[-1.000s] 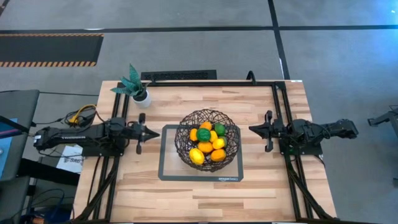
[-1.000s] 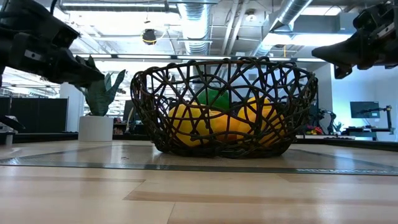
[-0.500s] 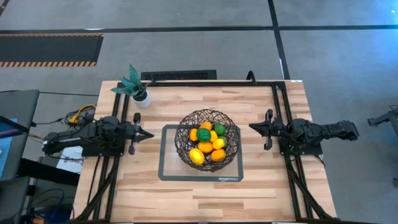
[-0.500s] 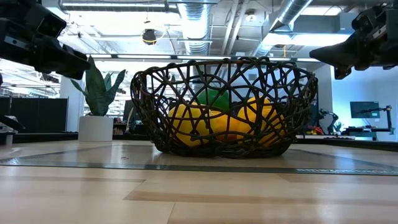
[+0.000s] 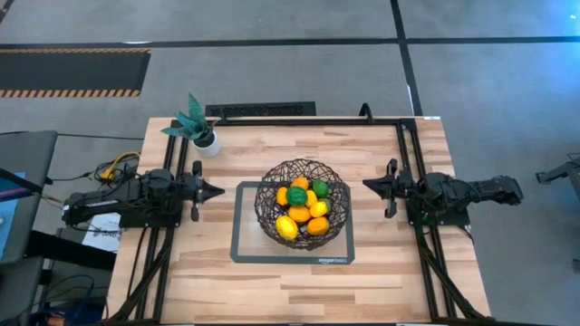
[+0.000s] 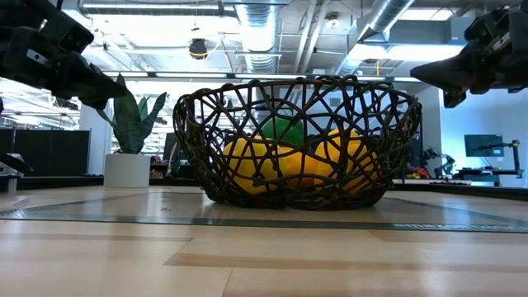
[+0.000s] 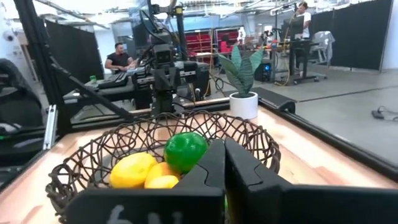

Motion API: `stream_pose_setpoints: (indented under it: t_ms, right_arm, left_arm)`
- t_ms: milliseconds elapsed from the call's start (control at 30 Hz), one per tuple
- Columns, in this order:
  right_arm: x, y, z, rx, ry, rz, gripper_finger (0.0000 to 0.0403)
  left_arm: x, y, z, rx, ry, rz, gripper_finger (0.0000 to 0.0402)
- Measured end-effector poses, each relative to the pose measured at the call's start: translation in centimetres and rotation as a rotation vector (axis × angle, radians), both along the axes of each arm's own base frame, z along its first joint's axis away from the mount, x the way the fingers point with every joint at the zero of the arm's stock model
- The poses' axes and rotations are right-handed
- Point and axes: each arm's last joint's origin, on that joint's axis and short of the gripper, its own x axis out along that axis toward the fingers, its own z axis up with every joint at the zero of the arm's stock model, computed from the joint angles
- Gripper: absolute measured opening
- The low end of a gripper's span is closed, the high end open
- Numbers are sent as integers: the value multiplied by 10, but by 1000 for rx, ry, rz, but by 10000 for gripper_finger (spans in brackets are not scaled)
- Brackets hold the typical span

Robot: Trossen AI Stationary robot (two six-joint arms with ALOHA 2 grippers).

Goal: Build produce basket
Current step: Return to Home Position

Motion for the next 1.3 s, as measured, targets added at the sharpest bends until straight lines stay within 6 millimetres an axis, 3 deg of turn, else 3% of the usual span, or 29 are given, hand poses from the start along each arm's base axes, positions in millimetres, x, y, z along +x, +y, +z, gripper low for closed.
stream_pose_setpoints:
  t_ms: [333,1300]
  right_arm:
    - [0,-1,0,125,-25,0,17]
    - [0,-1,0,124,-24,0,22]
  left_arm:
    - [0,1,0,-92,-5,58,0]
    - [0,2,-1,-94,-4,74,0]
